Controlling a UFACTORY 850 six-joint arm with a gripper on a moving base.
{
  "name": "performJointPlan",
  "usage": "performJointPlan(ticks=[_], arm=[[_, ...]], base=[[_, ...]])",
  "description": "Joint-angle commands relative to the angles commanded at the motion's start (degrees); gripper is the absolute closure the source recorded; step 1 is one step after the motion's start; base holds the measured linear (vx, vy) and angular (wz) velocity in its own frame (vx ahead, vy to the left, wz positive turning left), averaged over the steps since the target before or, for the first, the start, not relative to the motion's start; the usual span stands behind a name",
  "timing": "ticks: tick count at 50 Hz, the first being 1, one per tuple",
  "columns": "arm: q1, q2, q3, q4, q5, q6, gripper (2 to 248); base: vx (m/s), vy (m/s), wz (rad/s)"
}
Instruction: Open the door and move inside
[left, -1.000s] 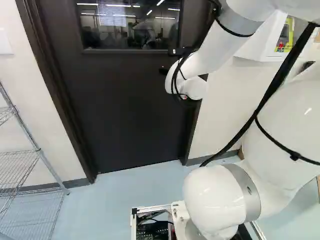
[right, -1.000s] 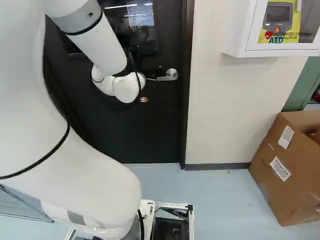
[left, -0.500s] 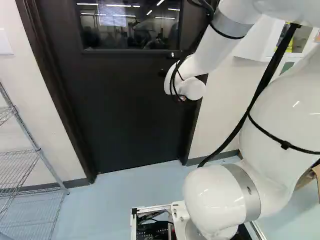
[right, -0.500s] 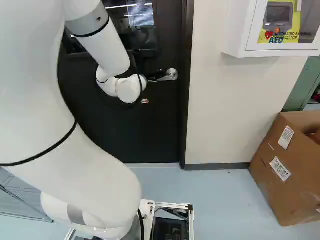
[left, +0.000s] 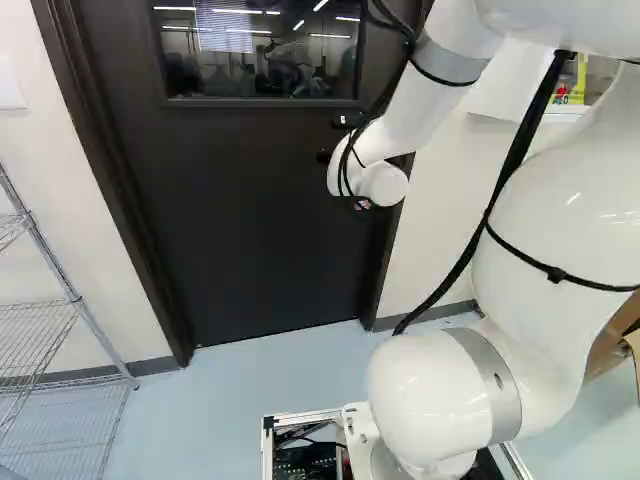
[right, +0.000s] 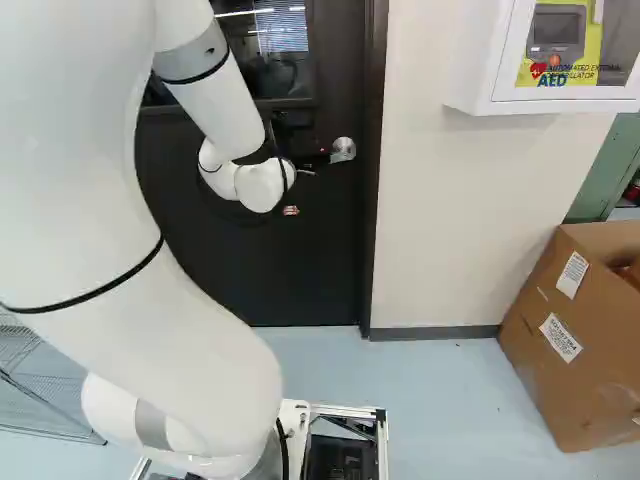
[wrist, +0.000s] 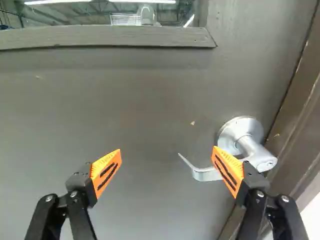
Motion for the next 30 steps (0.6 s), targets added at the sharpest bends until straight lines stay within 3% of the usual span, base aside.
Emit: performJointPlan(ticks=[10,30], arm=[[0.0,-0.4,1.0,0.0,0.0,0.0,3],[-0.3,2.7,6.8,0.0,0.0,0.0,3]], base=[[0.0,0.0,0.0],[0.0,0.0,0.0]])
